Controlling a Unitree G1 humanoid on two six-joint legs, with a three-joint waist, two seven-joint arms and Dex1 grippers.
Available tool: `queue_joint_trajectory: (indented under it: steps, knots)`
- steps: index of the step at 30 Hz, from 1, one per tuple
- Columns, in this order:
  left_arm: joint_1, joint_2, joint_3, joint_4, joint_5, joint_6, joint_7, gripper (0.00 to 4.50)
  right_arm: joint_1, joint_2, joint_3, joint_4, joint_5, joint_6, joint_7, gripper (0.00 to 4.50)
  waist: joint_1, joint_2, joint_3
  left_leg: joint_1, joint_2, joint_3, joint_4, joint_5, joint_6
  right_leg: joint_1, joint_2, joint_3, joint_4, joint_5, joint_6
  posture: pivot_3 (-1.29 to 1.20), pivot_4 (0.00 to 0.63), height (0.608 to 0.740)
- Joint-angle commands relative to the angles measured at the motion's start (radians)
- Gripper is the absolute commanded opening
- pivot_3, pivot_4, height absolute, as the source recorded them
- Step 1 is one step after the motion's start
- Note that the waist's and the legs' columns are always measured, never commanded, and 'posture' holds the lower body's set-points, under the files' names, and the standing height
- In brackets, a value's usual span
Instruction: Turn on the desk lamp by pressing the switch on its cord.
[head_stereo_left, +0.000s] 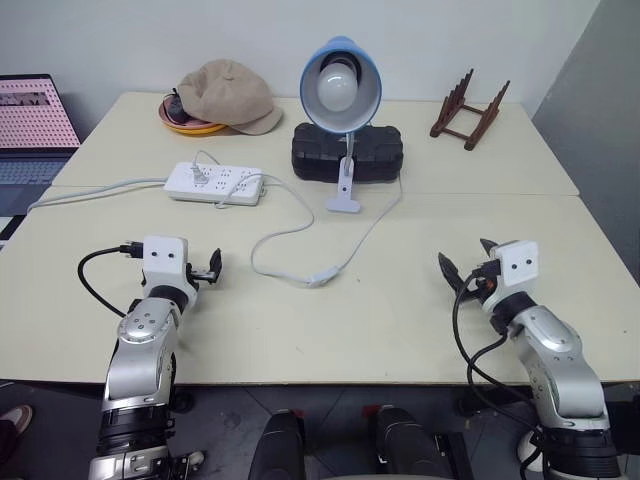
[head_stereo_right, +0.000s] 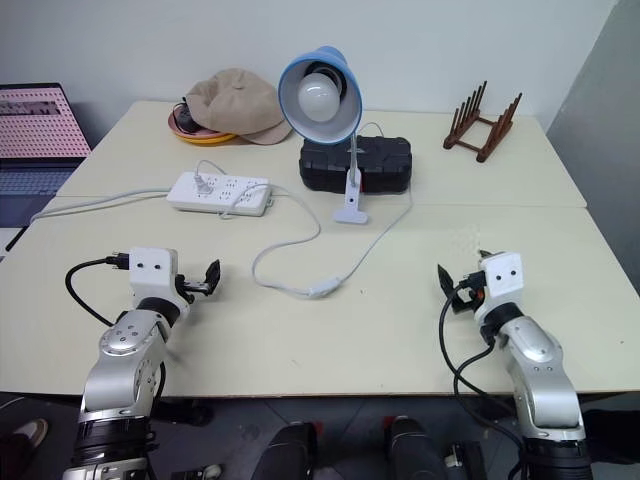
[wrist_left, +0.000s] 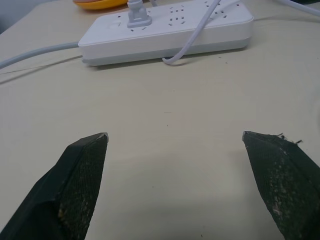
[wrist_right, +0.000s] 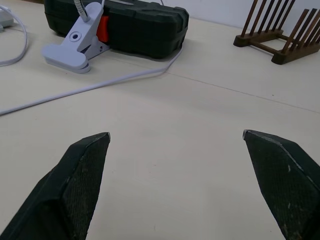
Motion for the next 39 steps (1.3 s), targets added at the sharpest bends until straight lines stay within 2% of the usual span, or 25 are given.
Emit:
queue_joint_trajectory:
  steps: [1,7,10,13,15,17,20,25,28,33,39]
  knots:
    - [0.003,0.006,0.016,-0.038,-0.023,0.003,-0.019,4.5,-0.036,-0.034,-0.001,-0.019,0.016,-0.004,0.042,4.47,0.0,0.0,0.0,0.0,0.0,0.0,0.0,0.0,0.0,0.0,0.0,0.0,0.0,0.0,0.0,0.0,0.15,0.74]
    - [-0.008,0.083,0.033,-0.057,-0.054,0.022,-0.114,4.5,-0.127,-0.117,0.029,0.055,0.056,-0.028,0.214,4.47,-0.001,0.0,0.0,0.0,0.0,0.0,0.0,0.0,0.0,0.0,0.0,0.0,0.0,0.0,0.0,0.0,0.15,0.74]
    - [-0.026,0.197,0.023,-0.14,-0.139,0.099,-0.282,4.5,-0.261,-0.184,0.092,0.147,0.088,-0.043,0.402,4.47,-0.007,0.0,0.001,0.0,0.0,0.0,0.0,0.0,0.0,-0.001,0.0,0.0,0.0,0.0,0.0,0.0,0.15,0.74]
    - [-0.022,0.254,0.006,-0.18,-0.18,0.133,-0.364,4.5,-0.317,-0.225,0.143,0.198,0.103,-0.059,0.535,4.47,-0.01,0.0,0.0,0.0,0.0,0.0,0.0,0.0,0.0,-0.001,0.0,0.0,0.0,0.0,0.0,0.0,0.15,0.74]
    - [-0.022,0.266,0.002,-0.191,-0.191,0.148,-0.382,4.5,-0.331,-0.235,0.153,0.217,0.106,-0.07,0.57,4.47,-0.007,0.0,0.0,0.0,0.0,0.0,-0.001,0.0,0.0,0.0,0.0,-0.001,-0.001,0.0,-0.001,0.0,0.15,0.74]
    - [-0.037,0.327,-0.026,-0.26,-0.234,0.177,-0.486,4.5,-0.49,-0.21,0.291,0.372,0.054,-0.142,0.758,4.47,-0.008,-0.001,0.001,0.0,0.0,0.0,-0.002,0.0,0.0,0.0,0.0,-0.001,-0.001,-0.001,-0.001,0.0,0.15,0.74]
    - [-0.001,0.393,-0.065,-0.36,-0.274,0.191,-0.603,4.5,-0.639,-0.149,0.404,0.567,-0.012,-0.273,0.885,4.47,-0.029,-0.002,0.004,-0.001,0.0,0.001,-0.001,0.0,0.0,-0.002,0.0,0.0,-0.001,0.0,-0.001,0.0,0.15,0.74]
    - [0.087,0.443,-0.075,-0.482,-0.328,0.228,-0.68,4.5,-0.763,-0.063,0.467,0.809,-0.086,-0.464,0.949,4.47,-0.03,-0.002,0.004,0.001,0.001,0.001,-0.005,0.0,0.0,-0.002,0.001,-0.001,0.0,-0.001,-0.001,0.0,0.15,0.74]
    - [0.17,0.476,-0.032,-0.531,-0.325,0.23,-0.7,4.5,-0.861,0.027,0.521,1.016,-0.171,-0.6,0.937,4.47,-0.028,-0.001,0.004,0.0,0.001,0.0,-0.006,0.0,0.0,-0.002,0.001,-0.002,0.0,0.0,0.001,0.0,0.15,0.74]
    - [0.224,0.456,0.039,-0.553,-0.353,0.25,-0.667,4.5,-0.966,0.122,0.521,1.249,-0.24,-0.713,0.874,4.47,-0.032,-0.001,0.005,0.002,0.002,-0.001,-0.008,0.0,0.0,-0.003,0.001,-0.002,0.001,-0.002,-0.002,0.0,0.15,0.74]
    - [0.287,0.434,0.066,-0.595,-0.353,0.245,-0.63,4.5,-1.032,0.178,0.531,1.401,-0.316,-0.81,0.832,4.47,-0.027,-0.001,0.005,0.002,0.001,-0.001,-0.008,0.0,0.0,-0.002,0.001,-0.002,0.001,-0.002,-0.003,0.0,0.15,0.74]
